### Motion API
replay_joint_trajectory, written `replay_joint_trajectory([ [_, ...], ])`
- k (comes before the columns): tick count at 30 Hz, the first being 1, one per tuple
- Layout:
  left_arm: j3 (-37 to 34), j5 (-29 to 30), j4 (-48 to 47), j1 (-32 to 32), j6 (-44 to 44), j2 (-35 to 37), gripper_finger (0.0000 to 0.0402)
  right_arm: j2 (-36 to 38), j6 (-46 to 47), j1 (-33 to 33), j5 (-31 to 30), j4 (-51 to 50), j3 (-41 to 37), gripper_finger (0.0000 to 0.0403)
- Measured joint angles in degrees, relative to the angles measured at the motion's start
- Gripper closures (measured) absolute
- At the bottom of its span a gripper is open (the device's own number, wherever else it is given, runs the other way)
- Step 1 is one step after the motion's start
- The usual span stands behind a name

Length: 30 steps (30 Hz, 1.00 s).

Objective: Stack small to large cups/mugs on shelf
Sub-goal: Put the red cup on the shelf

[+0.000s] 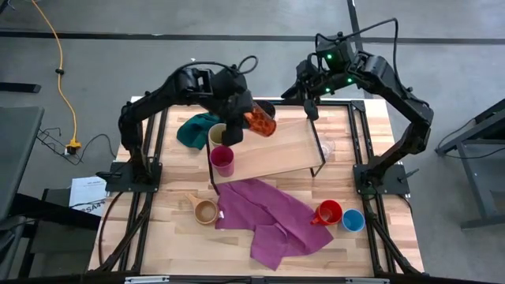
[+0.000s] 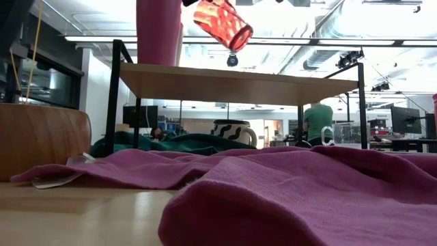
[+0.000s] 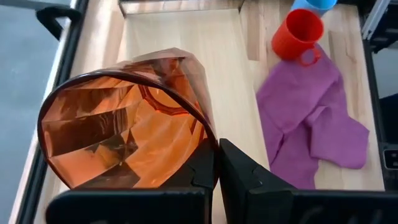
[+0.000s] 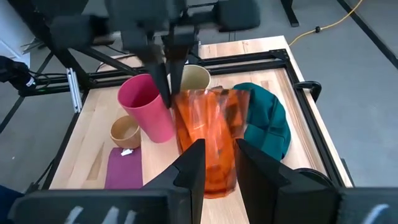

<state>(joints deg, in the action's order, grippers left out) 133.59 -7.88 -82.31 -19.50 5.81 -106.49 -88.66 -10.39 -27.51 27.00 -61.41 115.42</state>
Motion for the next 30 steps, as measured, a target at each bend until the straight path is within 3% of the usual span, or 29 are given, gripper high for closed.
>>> replay_joint_trajectory([
  [30,0.0,-0.7,-3.2,0.5,3.8,-2.1,0.0401,0.0,-0.6,-0.3,0.0,-0.2,0.0,0.0324],
])
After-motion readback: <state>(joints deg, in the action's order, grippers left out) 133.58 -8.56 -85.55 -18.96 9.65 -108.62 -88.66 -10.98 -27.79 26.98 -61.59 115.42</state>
